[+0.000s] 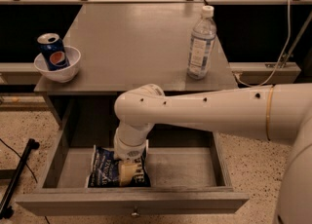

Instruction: Pick blue chip bag from top drawer and place on counter

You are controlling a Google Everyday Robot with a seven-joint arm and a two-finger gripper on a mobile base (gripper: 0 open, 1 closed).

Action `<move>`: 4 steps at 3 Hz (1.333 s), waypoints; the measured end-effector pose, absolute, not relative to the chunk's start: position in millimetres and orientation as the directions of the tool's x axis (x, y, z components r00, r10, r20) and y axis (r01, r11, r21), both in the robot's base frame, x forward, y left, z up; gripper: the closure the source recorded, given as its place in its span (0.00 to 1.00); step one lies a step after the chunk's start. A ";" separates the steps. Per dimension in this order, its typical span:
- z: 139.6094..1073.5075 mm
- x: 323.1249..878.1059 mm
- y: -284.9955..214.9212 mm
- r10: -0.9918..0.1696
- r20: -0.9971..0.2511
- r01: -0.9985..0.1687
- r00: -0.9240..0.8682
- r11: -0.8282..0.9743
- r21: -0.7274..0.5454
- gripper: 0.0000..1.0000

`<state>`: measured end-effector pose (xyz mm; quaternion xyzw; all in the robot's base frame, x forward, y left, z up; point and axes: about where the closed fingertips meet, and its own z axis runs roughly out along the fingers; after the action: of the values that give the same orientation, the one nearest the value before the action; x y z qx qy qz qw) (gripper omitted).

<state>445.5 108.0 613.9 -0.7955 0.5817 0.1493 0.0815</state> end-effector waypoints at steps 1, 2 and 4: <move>613.7 447.2 109.7 -0.900 -0.333 -0.950 0.282 -0.311 0.037 0.63; 634.5 454.8 108.3 -0.891 -0.356 -0.955 0.282 -0.297 -0.014 0.85; 719.3 472.7 93.7 -0.871 -0.381 -0.948 0.310 -0.253 -0.193 1.00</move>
Offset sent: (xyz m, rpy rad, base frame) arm 0.0227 -0.0023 0.0549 0.1019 -0.1136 -0.0416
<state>472.7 93.7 719.3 -0.7855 0.5789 0.0983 0.1953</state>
